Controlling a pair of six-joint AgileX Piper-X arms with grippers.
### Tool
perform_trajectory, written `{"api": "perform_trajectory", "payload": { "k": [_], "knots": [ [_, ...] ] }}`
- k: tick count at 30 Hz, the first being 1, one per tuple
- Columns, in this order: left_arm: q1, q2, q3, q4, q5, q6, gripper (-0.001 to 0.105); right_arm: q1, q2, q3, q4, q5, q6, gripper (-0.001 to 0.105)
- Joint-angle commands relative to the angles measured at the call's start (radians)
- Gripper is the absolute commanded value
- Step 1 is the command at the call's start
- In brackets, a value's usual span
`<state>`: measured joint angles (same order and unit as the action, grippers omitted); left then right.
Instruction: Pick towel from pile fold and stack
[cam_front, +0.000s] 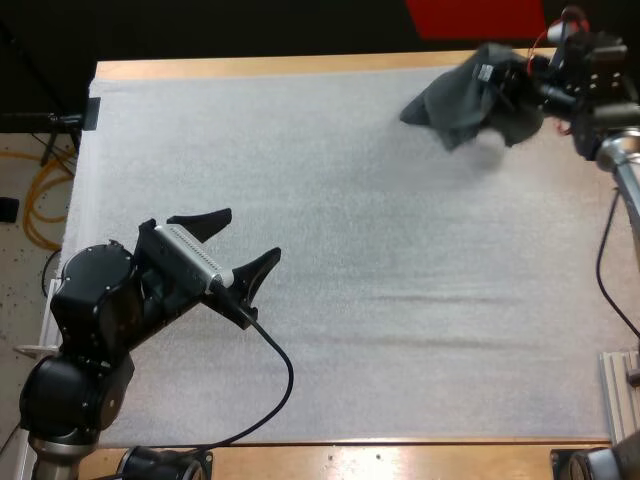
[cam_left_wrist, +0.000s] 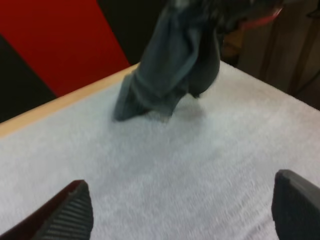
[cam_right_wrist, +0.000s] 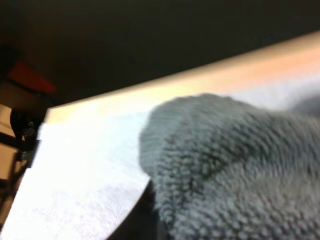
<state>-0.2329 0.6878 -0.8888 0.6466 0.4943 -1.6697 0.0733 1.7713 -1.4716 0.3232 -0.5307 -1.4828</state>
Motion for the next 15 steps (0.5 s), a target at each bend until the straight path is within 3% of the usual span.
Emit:
{"api": "perform_trajectory", "payload": {
  "k": [1, 9, 15],
  "knots": [
    [-0.005, 0.0, -0.005, -0.026, 0.007, -0.007, 0.072, 0.002, -0.052, -0.013, 0.014, 0.005, -0.056, 0.0],
    [-0.005, 0.0, -0.005, -0.023, 0.007, -0.044, 0.072, 0.012, -0.359, -0.013, 0.245, 0.056, -0.307, 0.0],
    [-0.005, -0.021, -0.005, -0.013, 0.019, -0.058, 0.072, 0.012, -0.514, -0.013, 0.463, 0.059, -0.358, 0.0]
  ]
}}
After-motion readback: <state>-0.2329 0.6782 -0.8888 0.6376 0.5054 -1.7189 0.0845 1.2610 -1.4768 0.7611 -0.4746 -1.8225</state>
